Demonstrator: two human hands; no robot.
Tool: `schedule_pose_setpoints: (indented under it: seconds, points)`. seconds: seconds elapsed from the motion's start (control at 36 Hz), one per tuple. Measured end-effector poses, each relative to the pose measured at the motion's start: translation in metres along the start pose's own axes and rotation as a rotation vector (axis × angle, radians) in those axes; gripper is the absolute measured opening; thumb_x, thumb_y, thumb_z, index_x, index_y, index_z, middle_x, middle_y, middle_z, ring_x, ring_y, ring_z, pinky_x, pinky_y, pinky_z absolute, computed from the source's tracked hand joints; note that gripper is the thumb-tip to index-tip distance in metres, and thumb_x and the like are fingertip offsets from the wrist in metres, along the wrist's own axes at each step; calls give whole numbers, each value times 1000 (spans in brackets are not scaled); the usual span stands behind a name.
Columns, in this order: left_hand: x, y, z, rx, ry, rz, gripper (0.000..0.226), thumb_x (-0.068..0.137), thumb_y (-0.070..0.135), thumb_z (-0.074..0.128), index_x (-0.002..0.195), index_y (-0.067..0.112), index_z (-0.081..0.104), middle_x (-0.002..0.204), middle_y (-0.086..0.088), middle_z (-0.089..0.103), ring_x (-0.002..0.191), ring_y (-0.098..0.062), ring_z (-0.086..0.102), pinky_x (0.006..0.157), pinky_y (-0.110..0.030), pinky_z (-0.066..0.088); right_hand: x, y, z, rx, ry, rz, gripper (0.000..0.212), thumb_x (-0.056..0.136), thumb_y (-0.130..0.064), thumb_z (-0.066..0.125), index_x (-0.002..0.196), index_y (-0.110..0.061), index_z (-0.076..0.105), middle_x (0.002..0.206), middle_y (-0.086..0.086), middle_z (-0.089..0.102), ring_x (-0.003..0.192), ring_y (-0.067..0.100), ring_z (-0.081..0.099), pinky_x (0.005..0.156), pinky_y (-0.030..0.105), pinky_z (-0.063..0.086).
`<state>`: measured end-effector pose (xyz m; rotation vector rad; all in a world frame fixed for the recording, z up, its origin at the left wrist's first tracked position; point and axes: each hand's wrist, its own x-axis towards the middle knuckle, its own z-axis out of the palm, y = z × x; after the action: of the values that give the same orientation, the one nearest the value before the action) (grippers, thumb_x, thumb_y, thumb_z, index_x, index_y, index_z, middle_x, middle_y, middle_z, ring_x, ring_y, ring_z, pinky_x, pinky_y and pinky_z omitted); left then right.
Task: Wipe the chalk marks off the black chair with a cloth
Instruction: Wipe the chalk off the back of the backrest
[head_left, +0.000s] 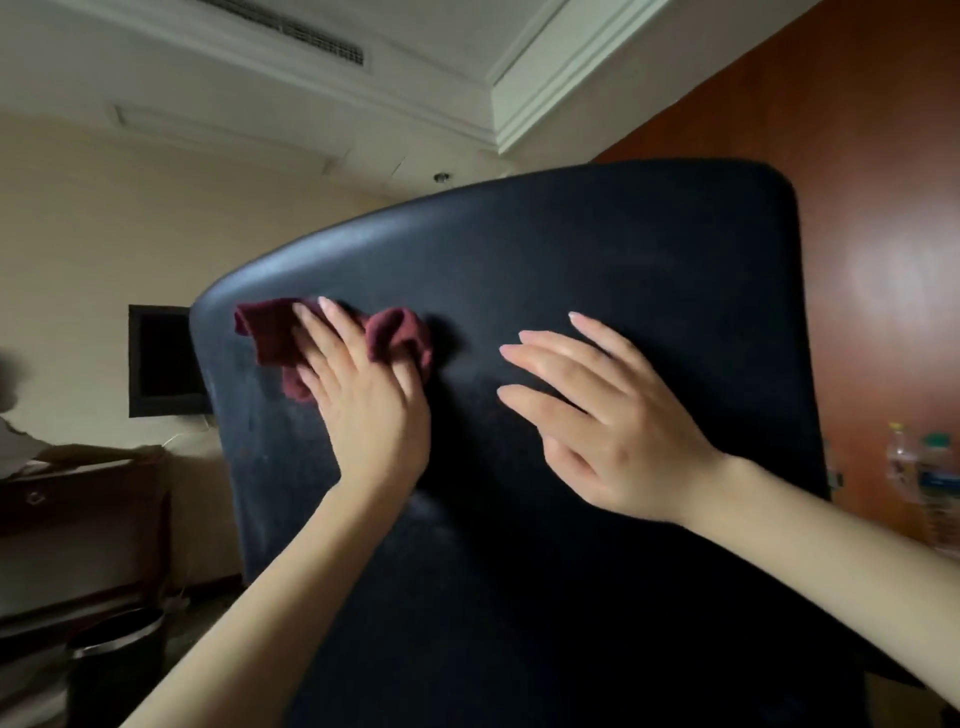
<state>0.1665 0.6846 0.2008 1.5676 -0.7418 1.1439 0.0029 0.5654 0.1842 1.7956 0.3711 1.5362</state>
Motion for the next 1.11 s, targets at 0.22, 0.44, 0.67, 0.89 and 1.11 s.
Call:
schedule_pose_setpoints:
  seconds: [0.22,0.44,0.67,0.89,1.11]
  points:
    - [-84,101,39,188,-135,571,71,87,36,35,146,-1,25,151,-26,23,140,-41,23,116,-53,15,14,55,-39,-138,155,159,27,87,-5,48,102,-4,71,122,15,63,119,30,55,106,50,35]
    - [-138,-5,20,445,-426,1053,41,91,38,35,129,29,45,102,10,50,85,-9,57,90,-33,35,8,74,-52,-177,204,272,29,89,-9,50,111,-4,68,125,16,60,121,31,52,106,46,34]
    - [-19,-46,-17,256,-58,172,80,82,38,29,151,4,6,155,-27,9,143,-41,9,114,-53,6,-7,102,-42,-237,107,464,45,94,-32,46,137,-20,48,147,14,39,137,35,30,110,56,21]
    - [22,49,-1,13,72,-139,77,85,30,27,148,-5,-1,154,-29,-6,144,-42,-1,115,-51,2,21,95,-43,-106,244,529,39,92,-29,45,124,-15,62,127,5,58,115,30,46,93,43,38]
    - [1,148,25,244,69,483,70,85,34,36,148,5,25,153,-19,27,139,-40,28,108,-61,21,46,94,-59,260,280,662,36,92,-25,40,110,-17,71,110,-5,67,105,19,58,93,30,43]
